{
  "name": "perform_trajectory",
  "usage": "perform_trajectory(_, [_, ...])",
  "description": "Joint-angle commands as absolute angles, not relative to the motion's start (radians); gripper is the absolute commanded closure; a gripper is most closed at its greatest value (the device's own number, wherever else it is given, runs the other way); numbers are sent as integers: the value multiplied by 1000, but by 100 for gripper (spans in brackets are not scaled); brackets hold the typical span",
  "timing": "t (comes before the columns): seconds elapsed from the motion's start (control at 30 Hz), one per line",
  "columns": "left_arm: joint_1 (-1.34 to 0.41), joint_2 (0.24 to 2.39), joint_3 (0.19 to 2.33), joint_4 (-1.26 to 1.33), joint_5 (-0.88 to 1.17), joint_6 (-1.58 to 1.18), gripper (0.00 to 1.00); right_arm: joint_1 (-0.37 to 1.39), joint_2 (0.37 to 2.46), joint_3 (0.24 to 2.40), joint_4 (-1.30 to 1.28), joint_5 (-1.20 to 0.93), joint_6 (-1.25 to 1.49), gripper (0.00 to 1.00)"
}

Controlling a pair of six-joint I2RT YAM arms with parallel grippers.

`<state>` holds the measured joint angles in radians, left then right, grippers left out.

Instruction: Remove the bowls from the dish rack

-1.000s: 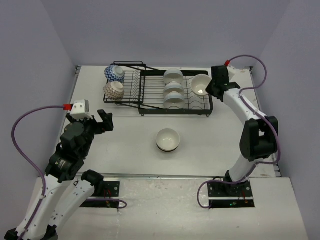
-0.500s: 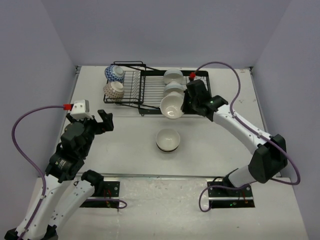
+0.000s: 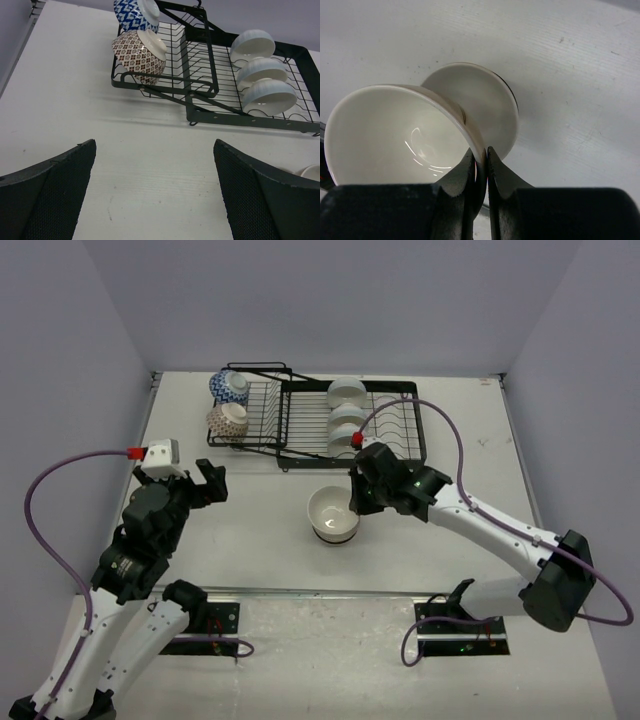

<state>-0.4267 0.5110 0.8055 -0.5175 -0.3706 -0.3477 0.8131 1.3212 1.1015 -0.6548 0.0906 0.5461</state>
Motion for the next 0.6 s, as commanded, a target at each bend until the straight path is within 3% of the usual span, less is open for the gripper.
perform_trajectory(0.0, [-422,517,805,-486,-377,-328,0,808,1285,1068,-558,89,552,100])
perform_trajectory(0.57, [-422,517,804,-485,-365,-328,0,799,1396,1029,-437,135,557,100])
